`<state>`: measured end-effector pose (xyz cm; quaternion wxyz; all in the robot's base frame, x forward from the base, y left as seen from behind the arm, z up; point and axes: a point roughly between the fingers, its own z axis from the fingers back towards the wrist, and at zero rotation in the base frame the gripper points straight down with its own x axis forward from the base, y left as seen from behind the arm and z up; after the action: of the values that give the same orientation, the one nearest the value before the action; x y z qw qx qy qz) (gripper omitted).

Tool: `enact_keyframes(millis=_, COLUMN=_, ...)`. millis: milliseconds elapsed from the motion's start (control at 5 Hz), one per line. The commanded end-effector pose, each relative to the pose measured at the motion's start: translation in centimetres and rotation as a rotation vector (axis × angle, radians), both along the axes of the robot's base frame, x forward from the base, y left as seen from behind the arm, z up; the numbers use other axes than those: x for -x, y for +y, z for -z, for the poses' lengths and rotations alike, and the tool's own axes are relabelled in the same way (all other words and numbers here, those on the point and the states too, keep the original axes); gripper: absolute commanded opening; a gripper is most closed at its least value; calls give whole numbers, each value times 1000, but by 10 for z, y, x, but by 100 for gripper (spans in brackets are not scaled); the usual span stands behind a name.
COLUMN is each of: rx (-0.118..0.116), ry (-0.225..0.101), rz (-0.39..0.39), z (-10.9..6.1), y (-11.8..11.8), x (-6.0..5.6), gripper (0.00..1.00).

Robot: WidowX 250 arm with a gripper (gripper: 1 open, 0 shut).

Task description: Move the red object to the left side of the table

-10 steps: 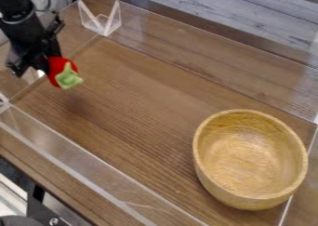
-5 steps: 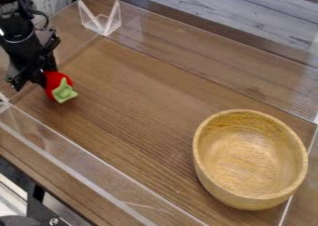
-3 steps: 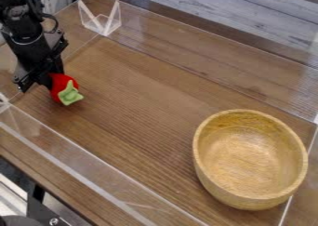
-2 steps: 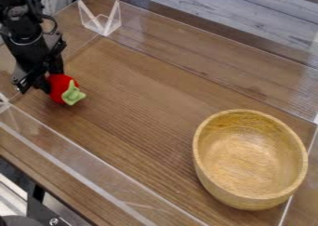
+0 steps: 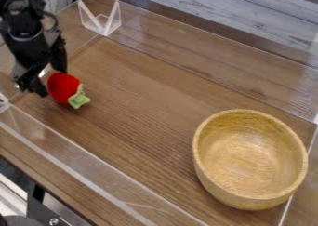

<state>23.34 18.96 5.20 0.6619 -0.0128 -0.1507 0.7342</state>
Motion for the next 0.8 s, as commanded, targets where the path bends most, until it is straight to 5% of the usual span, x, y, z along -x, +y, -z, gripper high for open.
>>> enact_keyframes(millis=0, rx=-42, ry=-71, rz=46, z=-35, y=4, x=-22, gripper=100)
enact_keyframes(millis=400, rx=-37, ry=-69, rz=13, z=-69, y=-9, x=-43, gripper=100)
enact_keyframes(millis=600, rx=-40, ry=-64, rz=87, z=-79, y=-12, x=-41, gripper=100)
